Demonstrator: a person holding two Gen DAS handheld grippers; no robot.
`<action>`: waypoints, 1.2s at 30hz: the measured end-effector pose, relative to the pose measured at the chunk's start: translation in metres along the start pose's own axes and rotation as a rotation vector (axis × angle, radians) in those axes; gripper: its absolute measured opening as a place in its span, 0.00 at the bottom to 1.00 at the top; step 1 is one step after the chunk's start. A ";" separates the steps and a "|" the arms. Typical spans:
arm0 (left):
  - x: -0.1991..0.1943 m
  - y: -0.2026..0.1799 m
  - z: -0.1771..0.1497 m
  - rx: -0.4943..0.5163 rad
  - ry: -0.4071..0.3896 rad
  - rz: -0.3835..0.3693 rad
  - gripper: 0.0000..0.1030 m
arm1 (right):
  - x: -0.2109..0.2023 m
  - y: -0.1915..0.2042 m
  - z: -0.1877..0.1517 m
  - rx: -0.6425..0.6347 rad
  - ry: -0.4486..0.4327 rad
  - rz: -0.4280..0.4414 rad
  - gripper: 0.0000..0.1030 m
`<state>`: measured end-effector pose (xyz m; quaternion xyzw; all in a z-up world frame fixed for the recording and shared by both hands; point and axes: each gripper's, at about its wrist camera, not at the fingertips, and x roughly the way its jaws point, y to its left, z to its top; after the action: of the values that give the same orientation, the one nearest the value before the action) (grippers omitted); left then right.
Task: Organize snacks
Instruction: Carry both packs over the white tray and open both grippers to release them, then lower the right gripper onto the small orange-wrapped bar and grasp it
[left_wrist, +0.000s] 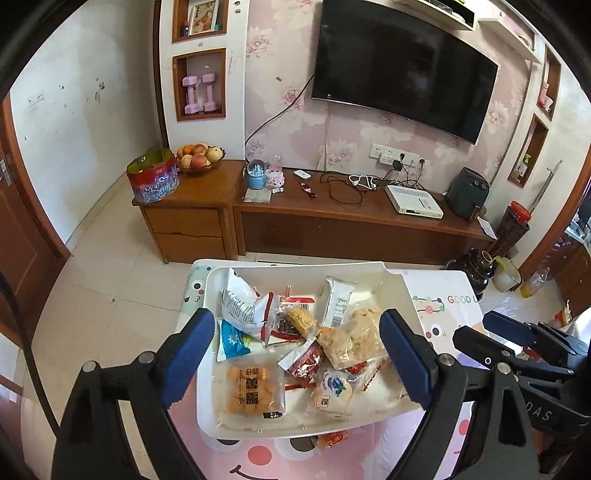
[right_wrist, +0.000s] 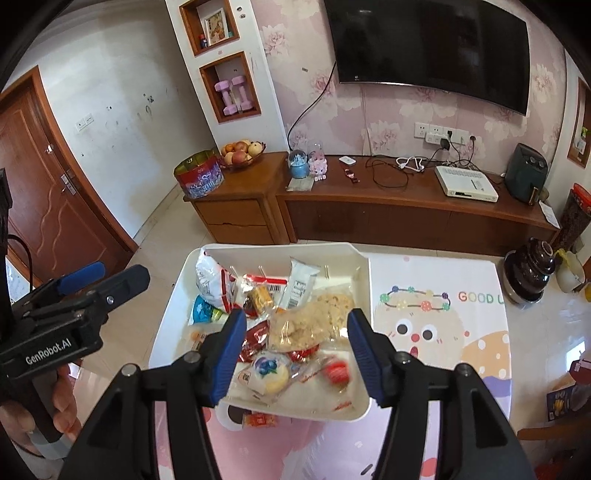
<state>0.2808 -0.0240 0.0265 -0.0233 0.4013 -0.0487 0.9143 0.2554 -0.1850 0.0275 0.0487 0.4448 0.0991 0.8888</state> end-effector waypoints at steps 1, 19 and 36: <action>-0.002 -0.002 -0.001 0.003 -0.002 0.004 0.88 | -0.001 0.000 -0.002 0.002 0.002 0.001 0.56; -0.027 0.007 -0.050 0.032 0.012 0.023 0.88 | -0.017 0.010 -0.054 0.053 0.017 0.007 0.56; -0.009 0.038 -0.159 -0.030 0.060 0.038 0.88 | 0.032 0.032 -0.152 0.238 0.131 0.001 0.56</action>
<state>0.1599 0.0140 -0.0778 -0.0278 0.4299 -0.0261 0.9021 0.1480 -0.1474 -0.0834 0.1475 0.5106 0.0491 0.8456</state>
